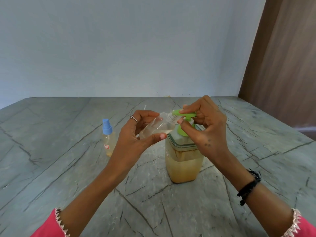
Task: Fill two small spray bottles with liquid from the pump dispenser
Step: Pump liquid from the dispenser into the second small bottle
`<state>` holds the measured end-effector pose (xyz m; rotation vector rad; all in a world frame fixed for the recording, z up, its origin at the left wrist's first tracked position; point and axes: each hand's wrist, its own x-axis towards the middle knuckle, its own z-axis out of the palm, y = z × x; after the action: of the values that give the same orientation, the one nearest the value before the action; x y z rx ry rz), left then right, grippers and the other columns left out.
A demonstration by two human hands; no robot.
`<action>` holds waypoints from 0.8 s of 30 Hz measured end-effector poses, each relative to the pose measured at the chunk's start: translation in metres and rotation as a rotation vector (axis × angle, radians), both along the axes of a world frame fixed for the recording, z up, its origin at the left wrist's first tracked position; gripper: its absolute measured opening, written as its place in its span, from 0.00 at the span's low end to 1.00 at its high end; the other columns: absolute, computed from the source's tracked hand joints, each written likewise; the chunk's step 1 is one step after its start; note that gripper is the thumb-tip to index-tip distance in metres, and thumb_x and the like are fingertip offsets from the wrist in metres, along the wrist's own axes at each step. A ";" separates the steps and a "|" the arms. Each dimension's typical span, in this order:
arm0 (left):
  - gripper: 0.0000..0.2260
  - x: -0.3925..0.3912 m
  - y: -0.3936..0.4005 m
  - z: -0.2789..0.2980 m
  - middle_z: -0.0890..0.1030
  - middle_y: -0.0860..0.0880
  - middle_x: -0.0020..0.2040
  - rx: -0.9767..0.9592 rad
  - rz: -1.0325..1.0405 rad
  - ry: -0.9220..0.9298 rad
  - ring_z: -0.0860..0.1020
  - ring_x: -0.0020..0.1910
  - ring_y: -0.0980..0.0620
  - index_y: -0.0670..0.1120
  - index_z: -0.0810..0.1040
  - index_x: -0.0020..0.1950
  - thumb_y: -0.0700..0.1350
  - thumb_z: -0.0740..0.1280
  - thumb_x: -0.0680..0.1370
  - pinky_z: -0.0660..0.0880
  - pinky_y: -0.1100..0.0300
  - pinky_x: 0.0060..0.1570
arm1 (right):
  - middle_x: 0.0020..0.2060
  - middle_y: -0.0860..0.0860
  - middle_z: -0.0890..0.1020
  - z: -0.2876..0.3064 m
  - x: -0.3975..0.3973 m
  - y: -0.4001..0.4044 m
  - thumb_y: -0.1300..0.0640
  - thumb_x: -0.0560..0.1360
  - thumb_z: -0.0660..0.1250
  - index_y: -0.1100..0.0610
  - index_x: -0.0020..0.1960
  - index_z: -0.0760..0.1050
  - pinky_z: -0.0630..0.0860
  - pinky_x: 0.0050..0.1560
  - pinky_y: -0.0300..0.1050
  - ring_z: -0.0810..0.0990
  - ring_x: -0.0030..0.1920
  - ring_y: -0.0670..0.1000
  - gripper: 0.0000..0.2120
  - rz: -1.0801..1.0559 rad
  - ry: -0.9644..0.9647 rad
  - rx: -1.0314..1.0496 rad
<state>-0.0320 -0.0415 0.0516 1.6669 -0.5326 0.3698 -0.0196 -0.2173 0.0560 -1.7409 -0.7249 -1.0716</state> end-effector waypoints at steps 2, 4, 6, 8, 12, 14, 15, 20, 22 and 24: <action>0.19 0.001 0.000 0.000 0.80 0.65 0.47 -0.003 0.001 0.004 0.78 0.52 0.63 0.55 0.74 0.51 0.49 0.73 0.62 0.78 0.63 0.49 | 0.44 0.44 0.76 -0.001 0.000 0.000 0.68 0.68 0.70 0.49 0.47 0.76 0.80 0.37 0.40 0.80 0.45 0.48 0.15 0.004 -0.001 -0.005; 0.19 0.001 0.001 0.000 0.80 0.65 0.47 -0.007 0.001 0.004 0.78 0.51 0.64 0.55 0.74 0.51 0.49 0.73 0.62 0.78 0.64 0.48 | 0.46 0.44 0.75 -0.003 -0.001 0.000 0.68 0.69 0.70 0.51 0.49 0.75 0.78 0.39 0.35 0.80 0.45 0.46 0.15 0.009 0.000 -0.005; 0.19 0.001 0.000 0.000 0.80 0.66 0.47 -0.009 -0.001 -0.002 0.78 0.51 0.64 0.55 0.74 0.51 0.49 0.72 0.62 0.77 0.67 0.46 | 0.48 0.43 0.76 -0.005 -0.003 0.000 0.67 0.70 0.70 0.50 0.51 0.75 0.78 0.41 0.34 0.81 0.46 0.46 0.15 0.039 0.027 0.025; 0.19 0.001 0.000 0.000 0.80 0.65 0.47 -0.015 -0.007 0.000 0.78 0.51 0.65 0.55 0.74 0.51 0.48 0.72 0.62 0.77 0.69 0.45 | 0.50 0.42 0.76 -0.008 -0.004 0.000 0.64 0.72 0.69 0.49 0.55 0.74 0.78 0.44 0.37 0.81 0.49 0.46 0.15 0.066 0.043 0.049; 0.19 0.000 0.000 0.000 0.80 0.65 0.47 -0.028 -0.020 -0.002 0.78 0.51 0.65 0.54 0.74 0.51 0.47 0.72 0.62 0.76 0.70 0.45 | 0.56 0.42 0.74 -0.017 -0.003 0.000 0.59 0.74 0.65 0.51 0.59 0.74 0.79 0.52 0.50 0.79 0.54 0.51 0.14 0.094 0.057 0.030; 0.19 0.000 0.000 0.000 0.80 0.66 0.47 -0.026 -0.022 -0.005 0.78 0.50 0.65 0.54 0.74 0.51 0.47 0.72 0.62 0.75 0.71 0.44 | 0.58 0.44 0.74 -0.019 -0.003 -0.001 0.58 0.73 0.66 0.54 0.60 0.73 0.76 0.56 0.45 0.78 0.57 0.48 0.15 0.072 0.057 -0.007; 0.19 0.000 0.000 0.000 0.80 0.66 0.47 -0.024 -0.022 -0.005 0.78 0.50 0.65 0.54 0.74 0.51 0.47 0.72 0.62 0.75 0.71 0.44 | 0.58 0.46 0.74 -0.019 -0.003 -0.001 0.57 0.73 0.66 0.57 0.59 0.74 0.74 0.58 0.41 0.76 0.58 0.45 0.15 0.047 0.049 -0.026; 0.19 -0.001 -0.001 -0.001 0.81 0.65 0.45 -0.041 -0.040 0.002 0.78 0.49 0.64 0.53 0.74 0.51 0.46 0.72 0.62 0.75 0.71 0.43 | 0.53 0.54 0.77 -0.016 -0.003 0.001 0.63 0.72 0.68 0.61 0.53 0.76 0.70 0.55 0.29 0.73 0.56 0.36 0.10 -0.027 -0.012 -0.007; 0.19 -0.001 -0.002 0.000 0.81 0.65 0.45 -0.038 -0.041 -0.007 0.78 0.49 0.65 0.53 0.74 0.51 0.46 0.72 0.62 0.75 0.72 0.41 | 0.51 0.48 0.76 -0.015 -0.003 0.002 0.68 0.71 0.69 0.57 0.54 0.74 0.72 0.52 0.30 0.75 0.54 0.37 0.14 -0.034 -0.034 0.008; 0.18 -0.001 -0.002 0.000 0.80 0.65 0.46 -0.031 -0.039 -0.009 0.78 0.50 0.65 0.53 0.74 0.51 0.46 0.72 0.63 0.74 0.72 0.41 | 0.50 0.44 0.75 -0.013 -0.003 0.003 0.69 0.70 0.70 0.56 0.53 0.75 0.73 0.50 0.31 0.76 0.52 0.38 0.15 -0.043 -0.041 0.016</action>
<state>-0.0334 -0.0435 0.0518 1.6232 -0.5623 0.3556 -0.0223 -0.2148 0.0426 -1.7324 -0.7052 -1.1422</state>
